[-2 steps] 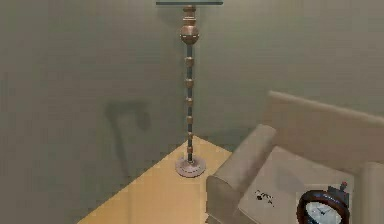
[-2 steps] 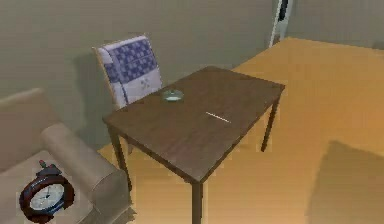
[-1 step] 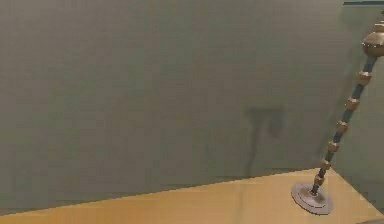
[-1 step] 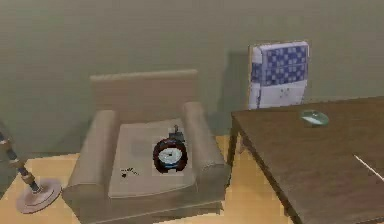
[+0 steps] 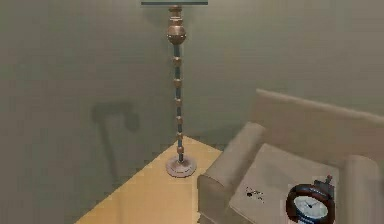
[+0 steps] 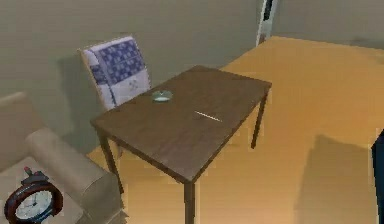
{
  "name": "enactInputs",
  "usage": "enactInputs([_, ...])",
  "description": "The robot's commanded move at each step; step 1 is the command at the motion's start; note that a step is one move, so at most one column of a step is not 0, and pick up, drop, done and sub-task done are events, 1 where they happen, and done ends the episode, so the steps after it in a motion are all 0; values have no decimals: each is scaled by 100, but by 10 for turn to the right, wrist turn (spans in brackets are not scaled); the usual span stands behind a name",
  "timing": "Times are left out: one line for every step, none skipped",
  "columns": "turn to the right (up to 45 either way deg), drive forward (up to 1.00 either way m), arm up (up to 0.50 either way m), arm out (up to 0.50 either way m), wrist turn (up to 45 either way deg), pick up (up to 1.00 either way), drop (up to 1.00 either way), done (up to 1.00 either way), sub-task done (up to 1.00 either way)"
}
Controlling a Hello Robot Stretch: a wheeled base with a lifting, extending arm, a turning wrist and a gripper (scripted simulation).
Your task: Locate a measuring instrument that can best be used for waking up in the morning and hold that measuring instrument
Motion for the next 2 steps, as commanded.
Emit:
enactInputs([450, 0, 0, 0, 0, 0, 0, 0, 0])
enactInputs([60, 0, 0, 0, 0, 0, 0, 0, 0])
